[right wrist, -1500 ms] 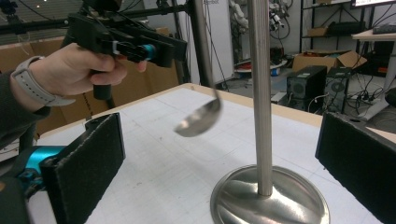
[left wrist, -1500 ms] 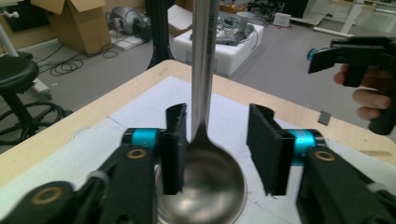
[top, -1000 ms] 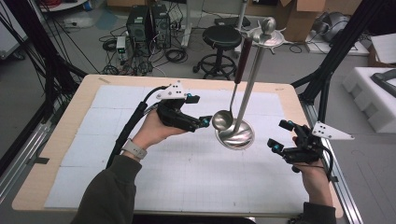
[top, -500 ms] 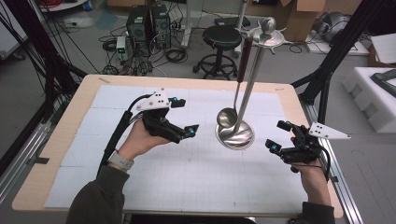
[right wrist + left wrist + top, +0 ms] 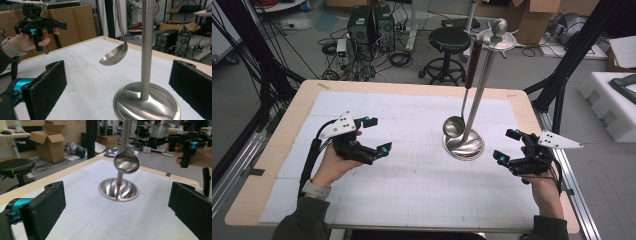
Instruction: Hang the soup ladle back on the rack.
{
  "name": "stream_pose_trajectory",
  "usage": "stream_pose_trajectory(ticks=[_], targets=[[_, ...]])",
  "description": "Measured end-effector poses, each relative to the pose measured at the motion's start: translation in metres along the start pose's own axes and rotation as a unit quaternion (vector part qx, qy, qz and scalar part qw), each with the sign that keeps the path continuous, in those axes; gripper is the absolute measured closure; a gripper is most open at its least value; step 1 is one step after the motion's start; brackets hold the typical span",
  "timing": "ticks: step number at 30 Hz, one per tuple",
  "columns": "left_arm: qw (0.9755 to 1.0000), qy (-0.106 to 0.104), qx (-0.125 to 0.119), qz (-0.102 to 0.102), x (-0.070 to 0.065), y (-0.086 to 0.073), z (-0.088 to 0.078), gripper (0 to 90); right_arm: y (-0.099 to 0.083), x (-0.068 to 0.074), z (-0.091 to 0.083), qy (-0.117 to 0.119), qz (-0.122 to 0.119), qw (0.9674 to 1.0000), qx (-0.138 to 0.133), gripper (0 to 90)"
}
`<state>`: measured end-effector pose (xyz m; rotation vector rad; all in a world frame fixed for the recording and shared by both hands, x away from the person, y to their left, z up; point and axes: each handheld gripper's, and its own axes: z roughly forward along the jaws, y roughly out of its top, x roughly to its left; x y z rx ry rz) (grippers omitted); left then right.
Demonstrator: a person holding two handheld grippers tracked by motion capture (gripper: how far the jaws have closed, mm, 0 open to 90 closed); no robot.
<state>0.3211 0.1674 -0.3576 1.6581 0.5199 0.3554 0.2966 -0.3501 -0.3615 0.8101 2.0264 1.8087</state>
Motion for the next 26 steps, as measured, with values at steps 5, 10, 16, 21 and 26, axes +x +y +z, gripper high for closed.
stream_pose_trajectory(ticks=[5, 10, 16, 21, 26], targets=[[0.9993, 0.038, 0.003, -0.002, 0.010, -0.012, -0.026, 1.8, -0.001, -0.001, 0.002, -0.002, -0.004, 1.0000, 0.003, 0.0], [0.9982, 0.059, -0.002, -0.006, 0.015, -0.018, -0.043, 1.8, -0.002, -0.002, 0.003, -0.004, -0.003, 1.0000, 0.005, 0.0], [0.9947, 0.102, -0.003, -0.007, 0.017, -0.028, -0.061, 1.8, -0.004, -0.004, 0.003, -0.017, -0.001, 0.9998, 0.006, 0.0], [0.9918, 0.126, 0.008, -0.015, 0.021, -0.030, -0.067, 1.8, -0.010, -0.009, 0.003, -0.046, 0.000, 0.9988, 0.014, 0.0], [0.9893, 0.145, 0.011, -0.011, 0.021, -0.030, -0.069, 1.7, -0.016, -0.013, 0.007, -0.057, 0.010, 0.9980, 0.026, 0.0]])
